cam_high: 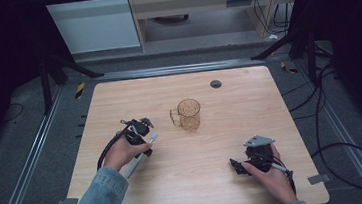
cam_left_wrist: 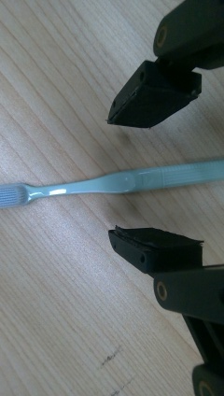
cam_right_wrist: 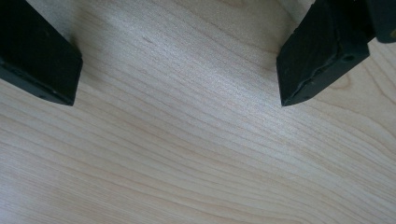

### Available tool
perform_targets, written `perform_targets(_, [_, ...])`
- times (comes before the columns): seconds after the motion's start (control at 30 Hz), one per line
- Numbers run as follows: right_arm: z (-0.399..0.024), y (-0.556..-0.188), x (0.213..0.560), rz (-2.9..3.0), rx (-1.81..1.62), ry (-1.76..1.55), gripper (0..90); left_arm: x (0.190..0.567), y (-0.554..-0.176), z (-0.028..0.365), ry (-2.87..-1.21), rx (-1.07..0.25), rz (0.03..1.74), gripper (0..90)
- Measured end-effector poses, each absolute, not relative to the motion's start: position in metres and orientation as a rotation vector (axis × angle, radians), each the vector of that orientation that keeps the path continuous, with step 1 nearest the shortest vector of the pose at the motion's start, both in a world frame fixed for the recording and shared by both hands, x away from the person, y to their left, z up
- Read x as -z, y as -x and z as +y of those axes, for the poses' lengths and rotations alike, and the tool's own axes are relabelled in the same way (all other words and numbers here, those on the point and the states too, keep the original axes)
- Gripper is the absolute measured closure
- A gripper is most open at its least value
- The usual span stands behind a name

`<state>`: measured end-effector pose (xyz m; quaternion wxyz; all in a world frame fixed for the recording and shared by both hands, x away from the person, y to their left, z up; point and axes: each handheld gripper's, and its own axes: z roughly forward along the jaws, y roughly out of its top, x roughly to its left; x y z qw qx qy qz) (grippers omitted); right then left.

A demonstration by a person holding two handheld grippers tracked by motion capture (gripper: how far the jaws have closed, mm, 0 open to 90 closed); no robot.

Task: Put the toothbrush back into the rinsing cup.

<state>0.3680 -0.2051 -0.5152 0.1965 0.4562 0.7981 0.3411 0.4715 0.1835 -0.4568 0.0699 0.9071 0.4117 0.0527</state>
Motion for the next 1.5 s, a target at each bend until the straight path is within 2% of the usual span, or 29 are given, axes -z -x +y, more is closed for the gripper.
perform_targets(0.87, [-0.2049, -0.3679, 0.5152, 2.234, -0.958, -1.283, 0.7, 0.4643, -0.4785, 0.1845, -2.696, -0.131, 1.271, 65.1])
perform_targets(1.13, [-0.2049, -0.3679, 0.5152, 2.234, -0.958, -1.283, 0.7, 0.464, -0.4773, 0.1833, -2.704, -0.134, 1.254, 76.4])
perform_targets(1.5, [-0.205, -0.3679, 0.5152, 2.235, -0.957, -1.282, 0.7, 0.4637, -0.4771, 0.1835, -2.715, -0.145, 1.229, 78.6])
